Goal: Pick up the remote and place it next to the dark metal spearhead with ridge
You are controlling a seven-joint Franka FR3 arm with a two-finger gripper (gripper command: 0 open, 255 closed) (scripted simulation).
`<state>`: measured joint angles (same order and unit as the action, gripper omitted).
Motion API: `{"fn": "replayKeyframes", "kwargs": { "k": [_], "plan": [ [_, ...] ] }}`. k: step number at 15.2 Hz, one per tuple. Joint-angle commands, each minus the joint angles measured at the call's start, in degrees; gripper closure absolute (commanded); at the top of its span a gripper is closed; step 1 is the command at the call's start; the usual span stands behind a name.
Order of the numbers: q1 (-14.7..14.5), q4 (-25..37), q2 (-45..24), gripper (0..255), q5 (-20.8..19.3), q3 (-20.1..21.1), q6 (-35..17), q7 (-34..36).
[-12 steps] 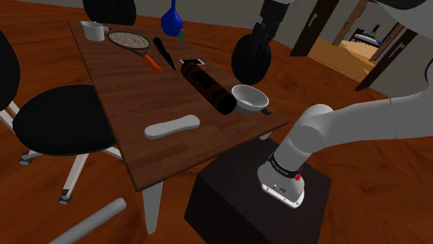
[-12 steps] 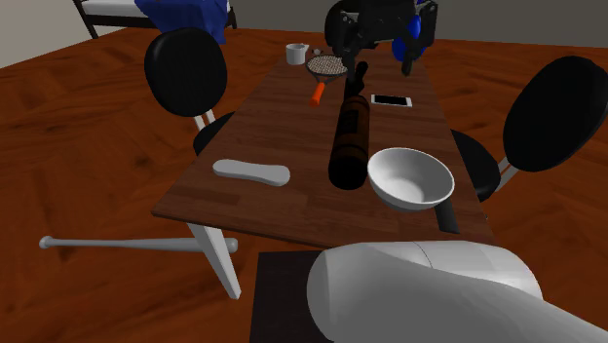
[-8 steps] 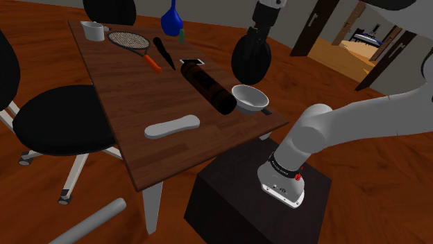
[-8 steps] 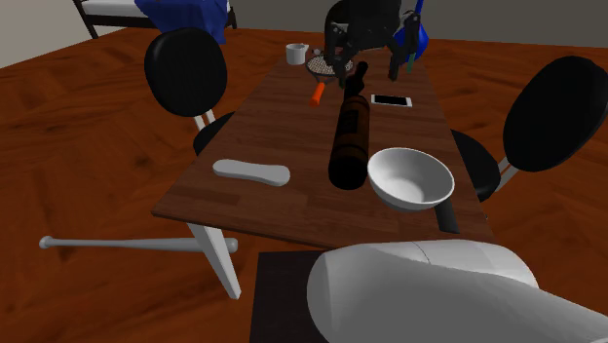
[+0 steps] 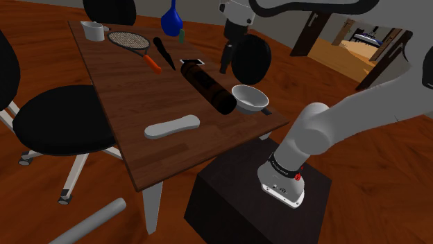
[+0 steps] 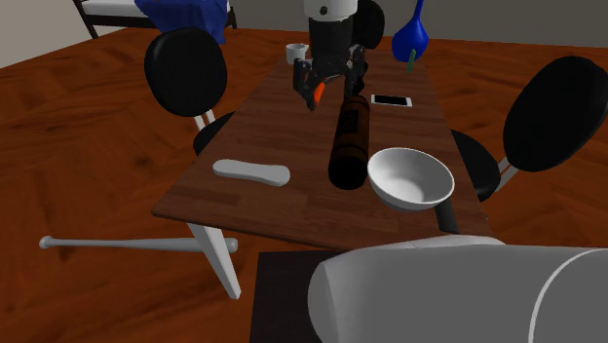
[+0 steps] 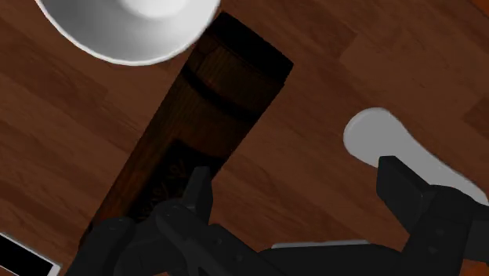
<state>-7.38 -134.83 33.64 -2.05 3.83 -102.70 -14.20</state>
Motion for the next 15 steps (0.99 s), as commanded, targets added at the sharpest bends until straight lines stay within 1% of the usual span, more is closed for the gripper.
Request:
{"fn": "replayKeyframes", "kwargs": {
  "k": [1, 15],
  "plan": [
    [-1.7, -0.8, -2.4, 0, 0.4, 0.6, -3.2, -2.6],
    [-12.2, -1.9, -20.6, 0, 2.3, 5.4, -21.7, -20.6]
  ]
}}
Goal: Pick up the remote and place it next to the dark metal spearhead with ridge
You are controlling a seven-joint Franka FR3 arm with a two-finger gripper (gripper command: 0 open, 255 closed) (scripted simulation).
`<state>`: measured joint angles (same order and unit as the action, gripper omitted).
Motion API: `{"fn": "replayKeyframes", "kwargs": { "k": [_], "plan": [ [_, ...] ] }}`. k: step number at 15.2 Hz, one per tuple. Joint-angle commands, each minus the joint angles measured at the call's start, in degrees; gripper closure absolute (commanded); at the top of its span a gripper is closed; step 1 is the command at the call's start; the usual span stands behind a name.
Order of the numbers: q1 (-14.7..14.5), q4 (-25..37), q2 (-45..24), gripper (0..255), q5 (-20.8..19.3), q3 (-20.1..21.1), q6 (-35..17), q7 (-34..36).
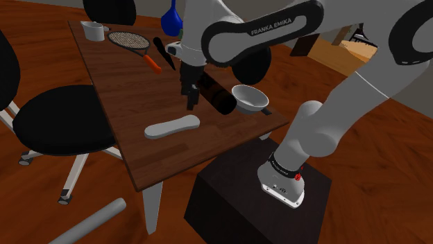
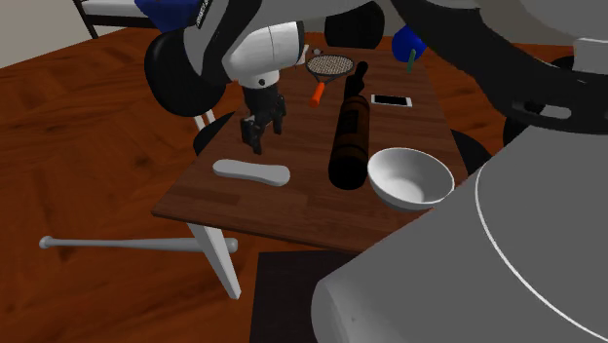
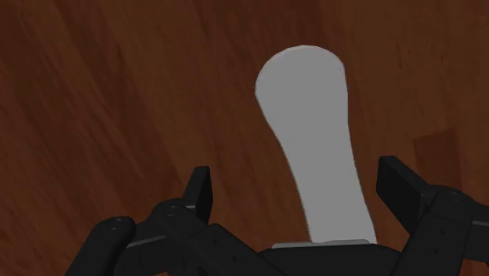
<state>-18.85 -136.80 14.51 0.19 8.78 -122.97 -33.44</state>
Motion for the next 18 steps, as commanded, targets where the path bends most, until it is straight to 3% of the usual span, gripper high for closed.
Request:
{"fn": "replayKeyframes", "kwargs": {
  "k": [1, 5, 12, 18],
  "plan": [
    [-1.4, 0.0, -2.8, 0, 0.1, 0.9, -2.6, -2.6],
    [-3.7, 0.0, -7.0, 0, 0.2, 2.6, -6.6, -6.7],
    [-3.5, -2.2, -10.6, 0, -0.8, 2.8, -12.3, -6.0],
    [-3.5, -2.3, -10.9, 0, -0.9, 2.8, -12.8, -6.0]
  ]
}}
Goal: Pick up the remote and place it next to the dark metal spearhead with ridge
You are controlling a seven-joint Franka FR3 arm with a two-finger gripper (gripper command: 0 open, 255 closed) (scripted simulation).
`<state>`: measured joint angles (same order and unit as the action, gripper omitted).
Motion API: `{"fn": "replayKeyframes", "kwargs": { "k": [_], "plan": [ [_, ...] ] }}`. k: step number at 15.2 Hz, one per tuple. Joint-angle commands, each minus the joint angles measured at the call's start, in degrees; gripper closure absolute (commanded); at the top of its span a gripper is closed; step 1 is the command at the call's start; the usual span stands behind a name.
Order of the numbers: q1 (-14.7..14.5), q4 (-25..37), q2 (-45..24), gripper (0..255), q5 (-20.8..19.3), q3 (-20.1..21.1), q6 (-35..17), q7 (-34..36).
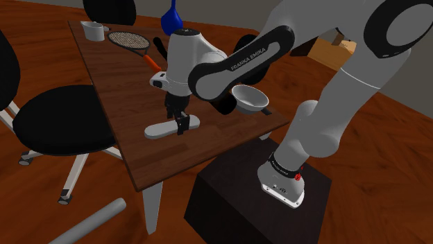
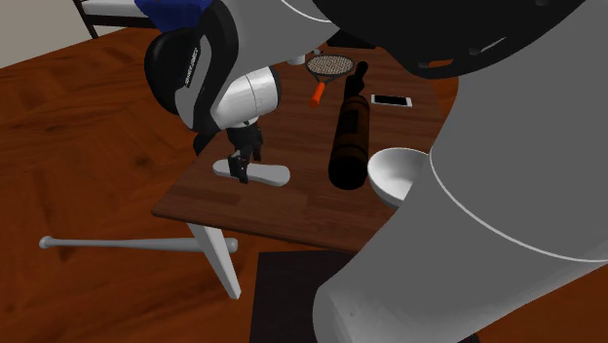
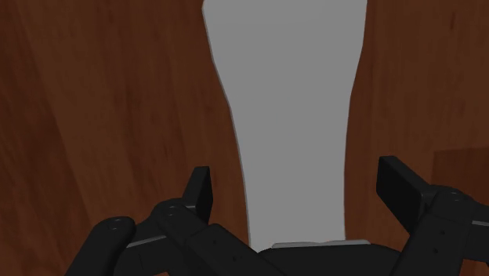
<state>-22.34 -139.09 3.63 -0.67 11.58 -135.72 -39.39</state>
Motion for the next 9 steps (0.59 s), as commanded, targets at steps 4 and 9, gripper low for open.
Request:
{"fn": "replayKeyframes", "kwargs": {
  "k": [4, 9],
  "plan": [
    [0.0, 0.0, 0.0, 255, 0.0, 0.0, 0.0, 0.0],
    [0.0, 0.0, 0.0, 255, 0.0, 0.0, 0.0, 0.0]
  ]
}}
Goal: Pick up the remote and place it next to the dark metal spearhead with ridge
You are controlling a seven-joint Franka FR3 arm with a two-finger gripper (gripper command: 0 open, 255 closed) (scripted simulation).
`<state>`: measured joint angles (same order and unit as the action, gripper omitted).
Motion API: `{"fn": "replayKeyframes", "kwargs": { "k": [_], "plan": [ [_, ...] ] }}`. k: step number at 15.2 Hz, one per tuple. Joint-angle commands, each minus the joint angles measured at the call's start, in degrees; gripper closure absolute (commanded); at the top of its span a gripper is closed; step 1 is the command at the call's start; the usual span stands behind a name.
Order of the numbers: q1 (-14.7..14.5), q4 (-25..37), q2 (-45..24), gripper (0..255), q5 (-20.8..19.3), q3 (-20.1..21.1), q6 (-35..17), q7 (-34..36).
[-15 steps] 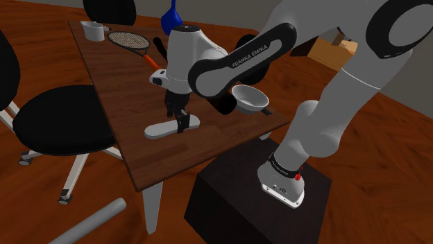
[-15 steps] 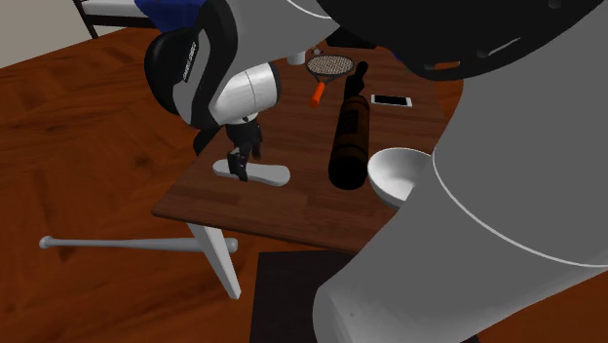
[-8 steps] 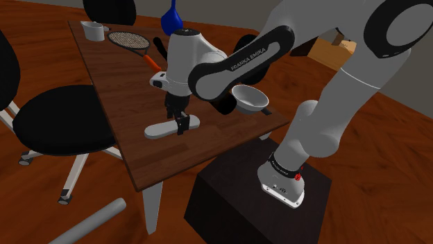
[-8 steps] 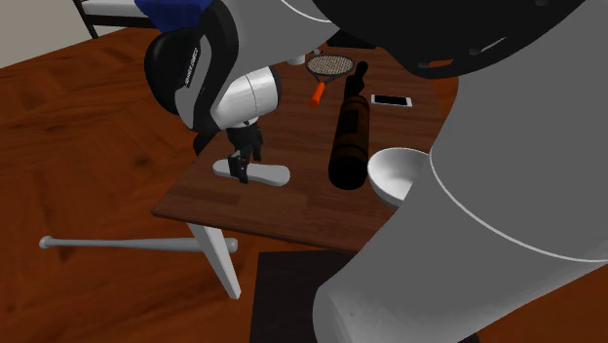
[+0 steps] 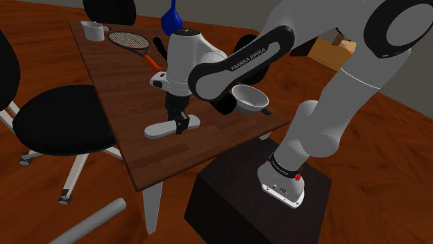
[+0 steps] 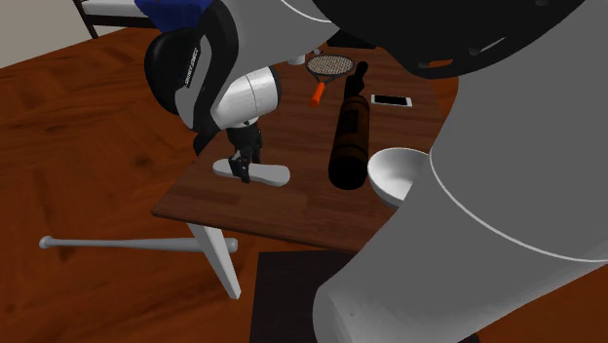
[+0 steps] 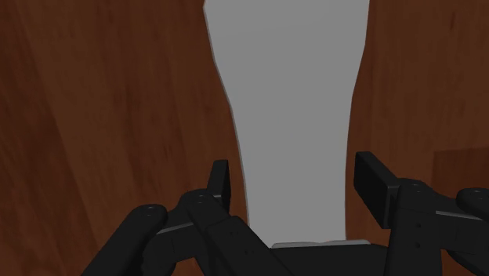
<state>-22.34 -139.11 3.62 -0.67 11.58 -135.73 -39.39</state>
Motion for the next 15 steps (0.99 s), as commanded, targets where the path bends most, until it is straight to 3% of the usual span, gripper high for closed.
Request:
{"fn": "replayKeyframes", "kwargs": {
  "k": [1, 15],
  "plan": [
    [0.0, 0.0, 0.0, 255, 0.0, 0.0, 0.0, 0.0],
    [-0.1, 4.1, 5.8, 255, 1.5, -0.3, 9.7, -1.2]
  ]
}}
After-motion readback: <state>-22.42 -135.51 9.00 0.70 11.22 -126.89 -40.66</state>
